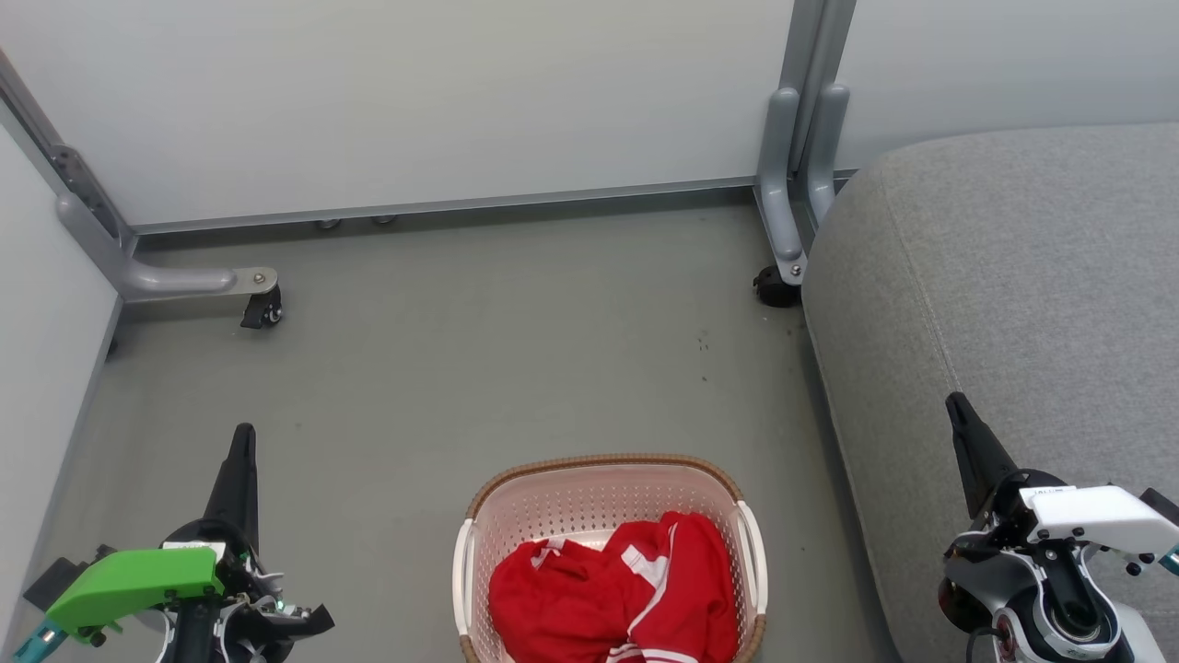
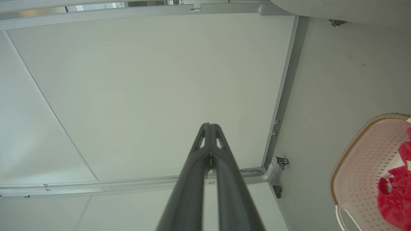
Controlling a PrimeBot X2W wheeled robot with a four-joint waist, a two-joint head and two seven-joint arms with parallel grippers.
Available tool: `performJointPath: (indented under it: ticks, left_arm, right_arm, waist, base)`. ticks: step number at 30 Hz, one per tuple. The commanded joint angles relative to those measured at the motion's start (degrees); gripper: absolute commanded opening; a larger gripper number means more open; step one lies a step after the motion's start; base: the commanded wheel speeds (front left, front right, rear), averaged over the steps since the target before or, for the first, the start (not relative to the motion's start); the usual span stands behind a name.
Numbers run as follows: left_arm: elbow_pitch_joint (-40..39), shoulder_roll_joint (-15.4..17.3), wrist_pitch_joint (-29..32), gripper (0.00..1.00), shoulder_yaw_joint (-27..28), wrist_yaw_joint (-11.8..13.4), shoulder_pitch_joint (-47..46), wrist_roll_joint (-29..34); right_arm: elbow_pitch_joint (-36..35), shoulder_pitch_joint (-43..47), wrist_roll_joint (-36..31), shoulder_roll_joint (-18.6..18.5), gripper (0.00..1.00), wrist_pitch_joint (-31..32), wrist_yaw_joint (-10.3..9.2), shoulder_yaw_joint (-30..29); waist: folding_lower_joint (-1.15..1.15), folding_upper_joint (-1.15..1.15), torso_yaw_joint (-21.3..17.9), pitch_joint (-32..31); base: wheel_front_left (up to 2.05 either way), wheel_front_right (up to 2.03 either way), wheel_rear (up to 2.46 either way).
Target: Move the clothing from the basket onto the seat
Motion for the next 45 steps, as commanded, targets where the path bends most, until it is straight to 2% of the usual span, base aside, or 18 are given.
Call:
performJointPath:
  ticks: [1,27,28,37,45]
  left_arm:
    - [0.04,0.11,0.08,0.0,0.02,-0.32,-0.85,0.32]
    - [0.05,0.11,0.08,0.0,0.02,-0.32,-0.85,0.32]
    - [0.02,0.0,0.0,1.0,0.0,0.0,0.0,0.0]
    - [0.89,-0.24,-1.81,1.0,-1.9,0.1,1.0,2.4]
    - [-0.25,-0.23,-4.05,1.0,-2.51,0.07,1.22,12.32]
  right_arm:
    - [0.08,-0.46,-0.29,-0.12,0.0,0.1,0.02,0.03]
    - [0.08,-0.46,-0.29,-0.12,0.0,0.09,0.02,0.03]
    - [0.0,0.0,0.0,0.0,1.0,0.0,0.0,0.0]
    - [0.59,1.25,-1.49,0.23,1.0,-1.8,-0.01,1.66]
    - [-0.06,1.44,-12.05,0.13,1.0,-4.06,-0.01,3.16]
  waist:
    - [0.0,0.0,0.0,0.0]
    - [0.0,0.0,0.0,0.0]
    - [0.0,0.0,0.0,0.0]
    - [0.0,0.0,0.01,0.05]
    - [0.0,0.0,0.03,0.14]
  base:
    - [0.0,0.0,0.0]
    - [0.0,0.0,0.0]
    - [0.0,0.0,0.0]
    - [0.0,0.0,0.0]
    - [0.0,0.0,0.0]
